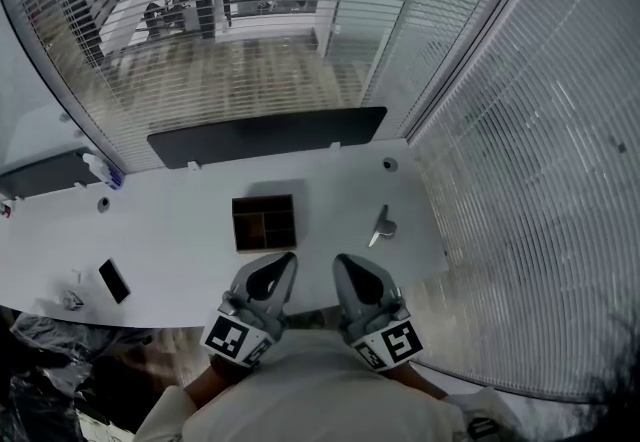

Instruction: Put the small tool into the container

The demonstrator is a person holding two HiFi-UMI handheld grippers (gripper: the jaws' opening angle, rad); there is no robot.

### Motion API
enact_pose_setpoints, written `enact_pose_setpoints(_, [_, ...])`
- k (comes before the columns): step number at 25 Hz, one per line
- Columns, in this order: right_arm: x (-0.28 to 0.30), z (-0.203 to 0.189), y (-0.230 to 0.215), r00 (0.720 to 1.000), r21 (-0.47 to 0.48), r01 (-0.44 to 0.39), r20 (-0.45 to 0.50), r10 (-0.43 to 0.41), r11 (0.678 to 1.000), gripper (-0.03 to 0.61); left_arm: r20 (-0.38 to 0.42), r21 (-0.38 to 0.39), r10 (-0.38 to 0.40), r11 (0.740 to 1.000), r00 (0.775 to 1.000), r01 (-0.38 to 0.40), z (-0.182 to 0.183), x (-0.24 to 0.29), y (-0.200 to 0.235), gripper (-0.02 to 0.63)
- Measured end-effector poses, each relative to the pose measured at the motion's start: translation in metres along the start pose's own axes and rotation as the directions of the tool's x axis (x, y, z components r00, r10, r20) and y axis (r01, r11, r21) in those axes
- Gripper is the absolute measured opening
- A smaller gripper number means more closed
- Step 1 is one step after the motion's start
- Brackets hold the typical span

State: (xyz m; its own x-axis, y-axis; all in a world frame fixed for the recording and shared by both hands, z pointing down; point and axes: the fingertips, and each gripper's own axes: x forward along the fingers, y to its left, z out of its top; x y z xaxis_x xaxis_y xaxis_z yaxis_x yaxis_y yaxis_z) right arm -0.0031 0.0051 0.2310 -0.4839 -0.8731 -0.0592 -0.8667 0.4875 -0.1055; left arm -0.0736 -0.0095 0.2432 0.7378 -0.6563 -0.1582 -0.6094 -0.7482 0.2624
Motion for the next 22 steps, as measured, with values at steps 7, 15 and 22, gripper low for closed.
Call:
enact_pose_setpoints(7, [-0.007,0.004,-0.016,1.0,-0.005,0.017,-0.003,-0.017,1.0,0.0,-0.013,0.015,-0.033,0.999,0.999,0.033,-0.002,0.016,-0.012,0.003])
enact_pose_setpoints(15, [-0.016,-0.003,-0.03,0.999,0.011,0.035,-0.003,-0.035,0.999,0.0,-0.058,0.016,-0.055,0.998,0.997,0.056,-0.017,0.027,-0.022,0.003])
enact_pose_setpoints(22, [-0.02,-0.008,-0.043,0.999,0.024,0.051,-0.009,-0.051,0.998,0.0,-0.096,0.026,-0.081,0.996,0.992,0.084,-0.027,0.041,-0.029,0.003])
